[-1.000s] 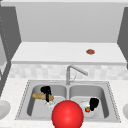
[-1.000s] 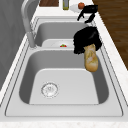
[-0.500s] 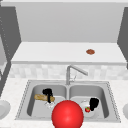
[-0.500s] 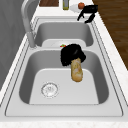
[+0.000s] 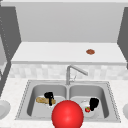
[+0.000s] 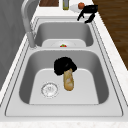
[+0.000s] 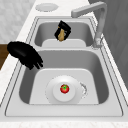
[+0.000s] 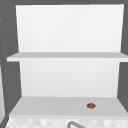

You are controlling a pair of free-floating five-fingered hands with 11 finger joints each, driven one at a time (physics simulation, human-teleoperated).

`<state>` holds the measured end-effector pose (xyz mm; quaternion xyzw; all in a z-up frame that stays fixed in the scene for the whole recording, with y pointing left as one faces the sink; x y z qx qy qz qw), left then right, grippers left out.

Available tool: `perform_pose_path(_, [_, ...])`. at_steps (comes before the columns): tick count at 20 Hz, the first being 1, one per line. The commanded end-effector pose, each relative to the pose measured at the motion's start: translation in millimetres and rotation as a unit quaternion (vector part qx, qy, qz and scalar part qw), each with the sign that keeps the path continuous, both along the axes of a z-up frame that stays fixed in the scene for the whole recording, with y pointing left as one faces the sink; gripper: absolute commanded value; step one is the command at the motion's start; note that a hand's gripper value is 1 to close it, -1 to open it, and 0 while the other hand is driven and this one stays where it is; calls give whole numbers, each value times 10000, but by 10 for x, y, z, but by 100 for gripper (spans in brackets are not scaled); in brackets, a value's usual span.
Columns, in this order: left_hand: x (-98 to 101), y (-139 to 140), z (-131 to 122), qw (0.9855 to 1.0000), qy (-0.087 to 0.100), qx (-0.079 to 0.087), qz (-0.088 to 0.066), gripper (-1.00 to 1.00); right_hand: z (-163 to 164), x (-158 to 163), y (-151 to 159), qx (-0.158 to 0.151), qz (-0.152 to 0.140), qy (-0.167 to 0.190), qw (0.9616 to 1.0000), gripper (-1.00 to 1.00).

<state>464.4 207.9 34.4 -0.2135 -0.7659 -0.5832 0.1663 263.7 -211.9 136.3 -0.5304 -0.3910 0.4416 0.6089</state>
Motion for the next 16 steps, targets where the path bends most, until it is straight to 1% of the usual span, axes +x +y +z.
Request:
perform_pose_path(1, [-14,-13,-309,9999,41,-112,112,100,0,0,0,0,0,0,10000,0])
perform_pose_path(2, [-3,-49,-397,9999,54,-89,115,100,0,0,0,0,0,0,10000,0])
perform_pose_path(4, [0,-34,-571,9997,40,-197,119,100,0,0,0,0,0,0,10000,0])
perform_pose_path(7, [166,-96,-838,9996,-2,-228,183,100,0,0,0,0,0,0,10000,0])
perform_pose_path(9, [285,-162,-1012,9997,4,-193,177,100,0,0,0,0,0,0,10000,0])
perform_pose_path(11, [343,-182,-1178,9995,-90,-242,183,100,0,0,0,0,0,0,10000,0])
perform_pose_path(16, [529,-224,-1612,9993,-149,-317,150,100,0,0,0,0,0,0,10000,0])
